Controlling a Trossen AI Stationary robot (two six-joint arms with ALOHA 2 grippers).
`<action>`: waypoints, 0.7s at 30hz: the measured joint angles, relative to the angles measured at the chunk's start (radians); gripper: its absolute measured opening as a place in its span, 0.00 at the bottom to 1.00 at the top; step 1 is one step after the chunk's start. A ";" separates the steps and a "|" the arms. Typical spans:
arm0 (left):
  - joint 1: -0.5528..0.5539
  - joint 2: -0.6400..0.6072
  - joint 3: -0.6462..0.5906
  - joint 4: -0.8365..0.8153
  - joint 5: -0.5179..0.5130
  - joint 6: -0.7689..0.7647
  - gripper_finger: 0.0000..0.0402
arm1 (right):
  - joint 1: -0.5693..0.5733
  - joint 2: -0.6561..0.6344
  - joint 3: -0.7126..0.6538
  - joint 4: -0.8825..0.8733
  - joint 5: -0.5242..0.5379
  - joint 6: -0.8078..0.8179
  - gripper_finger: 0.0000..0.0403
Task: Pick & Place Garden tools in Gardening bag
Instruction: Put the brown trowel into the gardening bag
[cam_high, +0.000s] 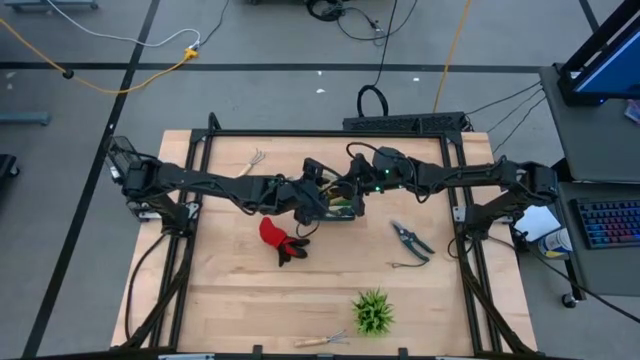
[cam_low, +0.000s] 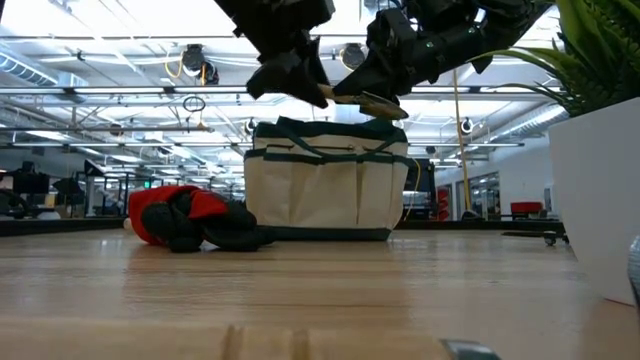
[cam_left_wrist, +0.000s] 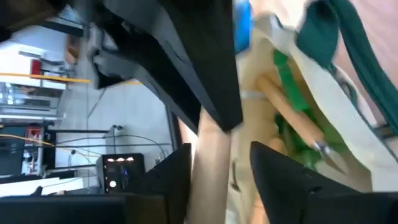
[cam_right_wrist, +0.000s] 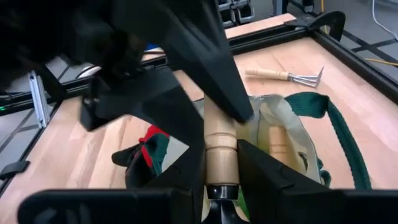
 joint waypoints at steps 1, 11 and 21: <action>0.003 0.001 0.000 0.001 0.000 -0.001 0.37 | 0.000 0.001 0.000 -0.002 -0.005 0.000 0.17; 0.020 0.000 -0.001 0.022 0.005 -0.015 0.17 | 0.000 -0.001 0.000 0.008 -0.018 -0.018 0.20; 0.006 -0.001 0.001 -0.125 0.037 -0.175 0.17 | 0.000 0.001 0.000 0.005 -0.014 -0.149 0.32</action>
